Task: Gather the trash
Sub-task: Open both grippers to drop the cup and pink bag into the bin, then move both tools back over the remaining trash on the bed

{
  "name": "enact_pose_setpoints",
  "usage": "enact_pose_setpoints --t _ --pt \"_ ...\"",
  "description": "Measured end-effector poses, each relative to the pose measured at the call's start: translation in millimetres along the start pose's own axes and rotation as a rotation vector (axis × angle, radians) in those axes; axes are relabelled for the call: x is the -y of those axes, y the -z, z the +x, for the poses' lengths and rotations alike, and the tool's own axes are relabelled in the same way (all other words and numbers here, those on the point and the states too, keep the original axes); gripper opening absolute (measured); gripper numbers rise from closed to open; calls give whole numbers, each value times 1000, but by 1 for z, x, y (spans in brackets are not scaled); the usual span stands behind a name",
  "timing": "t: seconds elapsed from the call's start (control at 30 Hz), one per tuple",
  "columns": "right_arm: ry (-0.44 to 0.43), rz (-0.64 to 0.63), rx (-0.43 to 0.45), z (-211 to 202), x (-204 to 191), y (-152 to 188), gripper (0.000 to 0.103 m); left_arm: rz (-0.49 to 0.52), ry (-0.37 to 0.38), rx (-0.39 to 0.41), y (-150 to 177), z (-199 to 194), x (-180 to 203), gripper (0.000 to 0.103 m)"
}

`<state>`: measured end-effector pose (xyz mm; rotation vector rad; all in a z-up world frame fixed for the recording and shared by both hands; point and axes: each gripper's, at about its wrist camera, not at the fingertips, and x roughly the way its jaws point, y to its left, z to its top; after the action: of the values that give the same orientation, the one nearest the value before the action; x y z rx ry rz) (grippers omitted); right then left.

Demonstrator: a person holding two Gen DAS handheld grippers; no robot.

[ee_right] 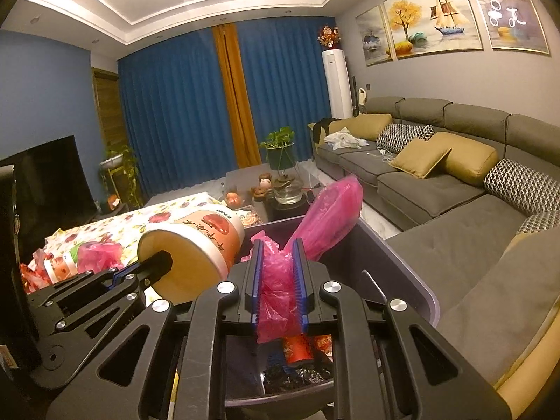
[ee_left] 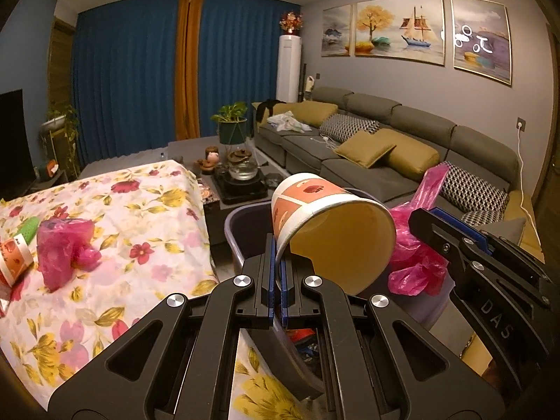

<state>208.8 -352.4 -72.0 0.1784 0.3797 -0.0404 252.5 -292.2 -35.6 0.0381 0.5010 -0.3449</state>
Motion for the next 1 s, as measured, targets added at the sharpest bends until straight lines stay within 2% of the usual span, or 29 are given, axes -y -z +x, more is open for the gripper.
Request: enact_pose_setpoints --t 0.27,0.43,0.5,0.6,0.67,0.73,0.87,1.0 --pt "5 17 -8 5 7 -1 21 -4 14 -13 2 10 0 2" --pt "16 36 -1 4 12 -1 31 -9 25 -29 5 15 -2 3" --pt "21 43 2 2 14 -2 36 -8 23 -35 6 16 -3 6" --pt "25 52 9 -1 17 -2 46 -7 21 -33 6 14 -4 21" --pt "30 55 17 -5 18 -1 50 -7 16 -25 6 11 -5 43" --pt "31 59 24 -10 18 -1 55 -10 13 -11 6 6 -7 52" --pt "30 62 36 -20 15 0 61 -14 2 4 7 -4 -14 66" --pt "31 56 42 -29 7 3 69 -14 -17 22 9 -18 -21 75"
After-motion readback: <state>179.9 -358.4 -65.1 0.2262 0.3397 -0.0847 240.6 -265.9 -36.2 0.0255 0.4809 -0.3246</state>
